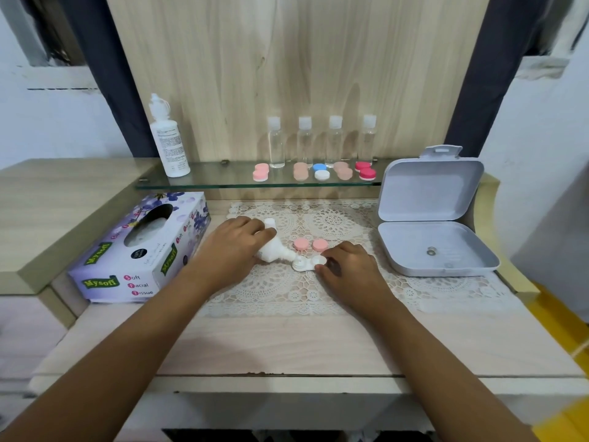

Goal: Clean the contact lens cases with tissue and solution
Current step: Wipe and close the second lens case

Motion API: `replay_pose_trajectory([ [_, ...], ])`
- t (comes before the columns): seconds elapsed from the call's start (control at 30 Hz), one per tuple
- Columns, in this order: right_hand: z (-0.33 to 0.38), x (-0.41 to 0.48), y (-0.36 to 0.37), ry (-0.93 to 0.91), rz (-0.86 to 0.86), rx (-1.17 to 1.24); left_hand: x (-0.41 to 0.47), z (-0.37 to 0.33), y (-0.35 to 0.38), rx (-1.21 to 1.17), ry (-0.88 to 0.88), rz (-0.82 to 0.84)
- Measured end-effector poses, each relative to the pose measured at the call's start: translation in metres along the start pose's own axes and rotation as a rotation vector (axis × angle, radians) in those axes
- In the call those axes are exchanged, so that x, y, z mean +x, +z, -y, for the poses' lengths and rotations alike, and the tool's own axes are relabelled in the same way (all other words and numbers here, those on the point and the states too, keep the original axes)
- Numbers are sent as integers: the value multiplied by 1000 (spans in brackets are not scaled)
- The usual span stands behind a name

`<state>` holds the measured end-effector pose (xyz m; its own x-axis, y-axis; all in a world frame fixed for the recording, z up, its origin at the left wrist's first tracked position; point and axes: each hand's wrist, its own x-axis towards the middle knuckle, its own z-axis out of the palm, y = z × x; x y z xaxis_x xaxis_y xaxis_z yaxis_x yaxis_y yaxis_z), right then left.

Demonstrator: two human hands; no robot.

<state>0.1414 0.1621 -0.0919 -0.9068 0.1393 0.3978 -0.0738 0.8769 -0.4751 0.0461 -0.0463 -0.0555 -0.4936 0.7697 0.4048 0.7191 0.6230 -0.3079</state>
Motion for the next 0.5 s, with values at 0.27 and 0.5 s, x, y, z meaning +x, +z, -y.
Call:
replay_pose_trajectory([
  [0.27,0,0,-1,-2,4,-6,0,-1,-1,-1,7,-50],
  [0.5,0,0,-1,-2,9,-5,1,-1,-2,-12,11,-74],
])
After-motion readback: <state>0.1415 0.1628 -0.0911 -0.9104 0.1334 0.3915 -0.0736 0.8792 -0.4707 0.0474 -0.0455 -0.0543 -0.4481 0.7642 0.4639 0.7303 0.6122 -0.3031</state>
